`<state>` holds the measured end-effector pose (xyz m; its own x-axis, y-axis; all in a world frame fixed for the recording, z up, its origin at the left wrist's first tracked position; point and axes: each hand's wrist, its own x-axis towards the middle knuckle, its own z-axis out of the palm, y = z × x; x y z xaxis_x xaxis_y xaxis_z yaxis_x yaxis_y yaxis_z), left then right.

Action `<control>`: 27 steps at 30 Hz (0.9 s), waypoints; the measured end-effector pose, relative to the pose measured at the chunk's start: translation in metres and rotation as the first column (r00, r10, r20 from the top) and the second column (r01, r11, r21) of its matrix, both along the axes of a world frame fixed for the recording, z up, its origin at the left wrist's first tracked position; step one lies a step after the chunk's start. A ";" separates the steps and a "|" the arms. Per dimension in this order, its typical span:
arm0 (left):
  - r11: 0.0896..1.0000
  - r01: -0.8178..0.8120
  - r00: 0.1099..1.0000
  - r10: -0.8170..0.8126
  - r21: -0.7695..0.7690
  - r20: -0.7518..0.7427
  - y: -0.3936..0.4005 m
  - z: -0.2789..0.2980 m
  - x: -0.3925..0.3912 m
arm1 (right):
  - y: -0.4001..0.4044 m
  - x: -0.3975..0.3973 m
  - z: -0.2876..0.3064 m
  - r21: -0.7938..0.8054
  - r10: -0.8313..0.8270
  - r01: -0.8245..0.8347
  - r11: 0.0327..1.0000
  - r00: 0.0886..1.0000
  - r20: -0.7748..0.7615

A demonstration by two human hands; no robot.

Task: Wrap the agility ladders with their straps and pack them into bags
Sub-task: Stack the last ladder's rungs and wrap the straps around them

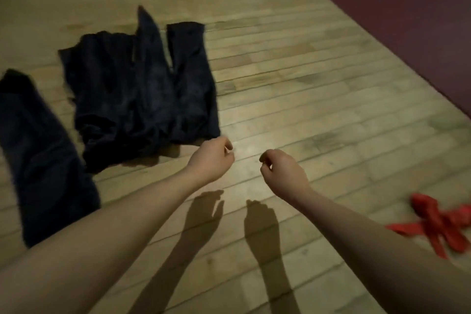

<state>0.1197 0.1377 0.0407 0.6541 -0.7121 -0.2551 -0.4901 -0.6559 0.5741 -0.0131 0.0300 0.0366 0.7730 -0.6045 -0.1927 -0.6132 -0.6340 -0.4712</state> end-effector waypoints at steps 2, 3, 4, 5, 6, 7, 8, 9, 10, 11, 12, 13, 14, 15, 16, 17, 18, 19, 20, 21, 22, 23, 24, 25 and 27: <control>0.997 0.081 0.995 -0.081 -0.010 -0.051 -0.032 0.003 -0.028 | -0.025 -0.036 0.001 -0.006 -0.090 0.090 0.996 0.996 -0.016; 0.991 0.136 0.988 -0.135 0.000 -0.070 -0.052 0.003 -0.045 | -0.040 -0.060 0.001 -0.008 -0.146 0.146 0.989 0.989 -0.020; 0.984 0.177 0.981 -0.175 0.008 -0.088 -0.067 0.002 -0.058 | -0.051 -0.079 -0.002 -0.013 -0.184 0.184 0.983 0.983 -0.028; 0.977 0.214 0.971 -0.211 0.010 -0.109 -0.082 0.000 -0.070 | -0.060 -0.097 -0.004 -0.023 -0.220 0.219 0.975 0.975 -0.036; 0.968 0.250 0.961 -0.246 0.017 -0.126 -0.097 -0.001 -0.084 | -0.071 -0.117 -0.009 -0.032 -0.256 0.255 0.967 0.966 -0.043; 0.958 0.288 0.950 -0.283 0.019 -0.132 -0.112 -0.004 -0.099 | -0.081 -0.137 -0.012 -0.032 -0.297 0.296 0.955 0.954 -0.042; 0.943 0.331 0.936 -0.324 0.029 -0.138 -0.128 -0.008 -0.117 | -0.090 -0.159 -0.017 -0.031 -0.341 0.340 0.940 0.939 -0.044; 0.934 0.357 0.926 -0.350 0.028 -0.139 -0.136 -0.011 -0.126 | -0.095 -0.170 -0.021 -0.036 -0.368 0.366 0.930 0.929 -0.048; 0.912 0.407 0.905 -0.398 0.037 -0.150 -0.152 -0.016 -0.147 | -0.104 -0.194 -0.028 -0.040 -0.421 0.419 0.907 0.906 -0.054; 0.894 0.446 0.887 -0.435 0.043 -0.156 -0.164 -0.022 -0.164 | -0.111 -0.212 -0.032 -0.047 -0.462 0.459 0.887 0.885 -0.065; 0.874 0.484 0.867 -0.471 0.048 -0.164 -0.175 -0.027 -0.181 | -0.117 -0.229 -0.038 -0.059 -0.496 0.492 0.868 0.865 -0.073; 0.855 0.516 0.846 -0.500 0.049 -0.183 -0.184 -0.033 -0.196 | -0.121 -0.244 -0.043 -0.084 -0.516 0.509 0.857 0.852 -0.092; 0.836 0.546 0.826 -0.527 0.049 -0.201 -0.192 -0.038 -0.212 | -0.125 -0.259 -0.048 -0.117 -0.532 0.520 0.846 0.839 -0.115; 0.813 0.580 0.801 -0.558 0.050 -0.217 -0.202 -0.046 -0.231 | -0.130 -0.275 -0.053 -0.156 -0.549 0.530 0.834 0.824 -0.137; 0.791 0.610 0.781 -0.588 0.052 -0.212 -0.209 -0.052 -0.245 | -0.132 -0.285 -0.057 -0.191 -0.566 0.539 0.820 0.812 -0.143; 0.762 0.645 0.755 -0.625 0.055 -0.199 -0.217 -0.059 -0.260 | -0.134 -0.297 -0.062 -0.212 -0.598 0.565 0.797 0.788 -0.147; 0.730 0.682 0.725 -0.663 0.055 -0.184 -0.227 -0.067 -0.281 | -0.137 -0.313 -0.066 -0.225 -0.643 0.607 0.762 0.750 -0.152; 0.715 0.697 0.712 -0.685 0.047 -0.154 -0.229 -0.071 -0.286 | -0.137 -0.314 -0.067 -0.246 -0.675 0.634 0.733 0.723 -0.150; 0.681 0.732 0.679 -0.724 0.033 -0.125 -0.235 -0.078 -0.303 | -0.137 -0.327 -0.071 -0.267 -0.726 0.677 0.686 0.665 -0.179; 0.643 0.766 0.642 -0.763 0.019 -0.079 -0.240 -0.085 -0.316 | -0.137 -0.336 -0.074 -0.281 -0.773 0.720 0.634 0.599 -0.211; 0.592 0.806 0.592 -0.806 0.007 -0.027 -0.244 -0.090 -0.331 | -0.136 -0.348 -0.080 -0.293 -0.814 0.760 0.580 0.532 -0.232; 0.540 0.841 0.541 -0.841 -0.012 0.028 -0.248 -0.097 -0.343 | -0.134 -0.358 -0.085 -0.300 -0.842 0.788 0.537 0.478 -0.250; 0.491 0.871 0.492 -0.867 -0.031 0.081 -0.252 -0.102 -0.354 | -0.131 -0.366 -0.089 -0.305 -0.860 0.808 0.504 0.435 -0.267; 0.444 0.895 0.445 -0.886 -0.043 0.129 -0.259 -0.108 -0.368 | -0.129 -0.377 -0.094 -0.305 -0.876 0.828 0.471 0.397 -0.274; 0.385 0.923 0.381 -0.900 -0.024 0.212 -0.271 -0.115 -0.387 | -0.132 -0.388 -0.101 -0.273 -0.898 0.867 0.418 0.348 -0.270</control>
<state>-0.2671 -0.1333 -0.0744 -0.3925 -0.9150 -0.0937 -0.8263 0.3060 0.4728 -0.4007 -0.1021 -0.0639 -0.3240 -0.9198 -0.2212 -0.9313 0.3513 -0.0965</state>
